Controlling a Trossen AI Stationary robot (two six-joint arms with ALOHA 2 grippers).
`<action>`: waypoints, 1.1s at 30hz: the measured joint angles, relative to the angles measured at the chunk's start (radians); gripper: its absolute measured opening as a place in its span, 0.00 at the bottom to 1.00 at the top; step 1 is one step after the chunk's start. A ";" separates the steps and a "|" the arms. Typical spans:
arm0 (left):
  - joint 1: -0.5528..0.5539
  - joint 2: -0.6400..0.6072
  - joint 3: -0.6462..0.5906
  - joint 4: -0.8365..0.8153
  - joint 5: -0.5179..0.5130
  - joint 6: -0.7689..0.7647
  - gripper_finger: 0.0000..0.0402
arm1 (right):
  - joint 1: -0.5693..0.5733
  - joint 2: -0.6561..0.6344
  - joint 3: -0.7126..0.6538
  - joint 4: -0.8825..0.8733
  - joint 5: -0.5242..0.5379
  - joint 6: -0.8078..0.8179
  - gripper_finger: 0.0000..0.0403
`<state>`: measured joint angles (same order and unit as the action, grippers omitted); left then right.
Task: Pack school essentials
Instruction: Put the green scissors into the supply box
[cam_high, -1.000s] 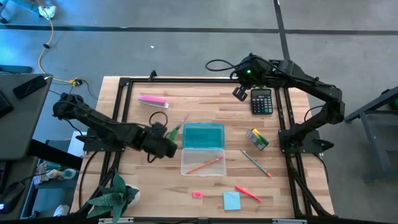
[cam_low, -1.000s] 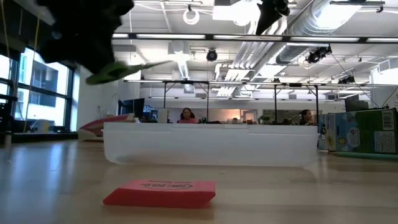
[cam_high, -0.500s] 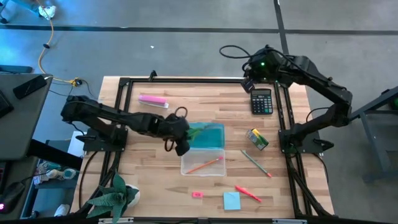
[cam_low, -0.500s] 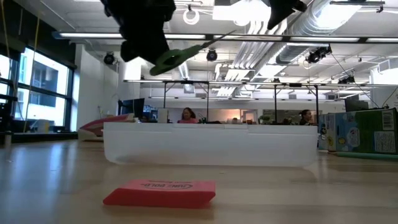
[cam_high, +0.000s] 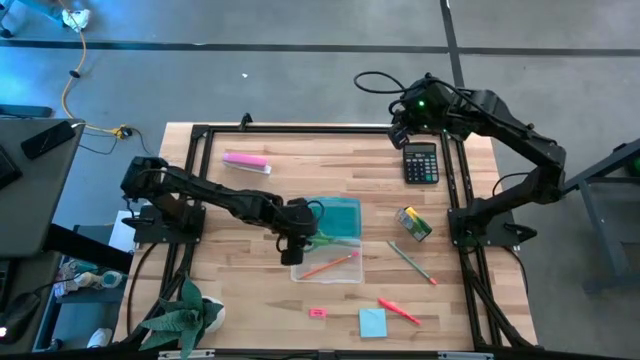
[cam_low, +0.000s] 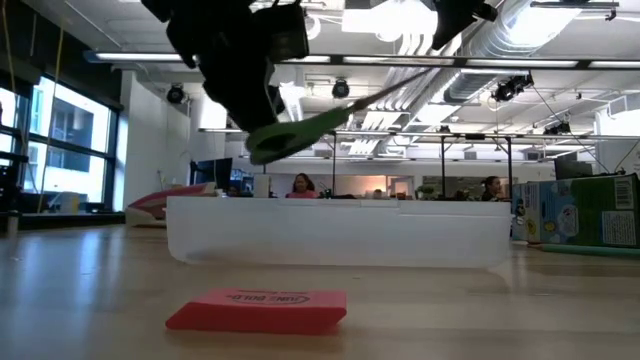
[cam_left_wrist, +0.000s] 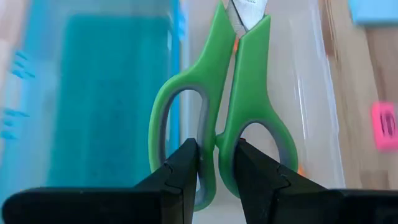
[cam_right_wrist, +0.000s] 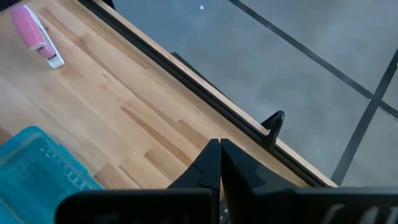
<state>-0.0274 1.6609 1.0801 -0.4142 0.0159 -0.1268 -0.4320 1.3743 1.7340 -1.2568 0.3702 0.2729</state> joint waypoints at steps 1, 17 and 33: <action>-0.003 0.011 0.000 0.010 0.014 0.001 0.20 | 0.000 0.000 0.000 0.000 0.000 0.000 0.00; -0.019 0.100 -0.001 0.027 0.082 0.027 0.20 | 0.001 0.001 0.000 -0.028 -0.078 0.045 0.00; -0.019 0.130 -0.001 -0.019 0.061 0.001 0.25 | 0.003 0.001 0.000 -0.070 -0.119 0.061 0.00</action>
<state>-0.0463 1.7912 1.0794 -0.4337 0.0774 -0.1254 -0.4292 1.3754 1.7340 -1.3266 0.2508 0.3340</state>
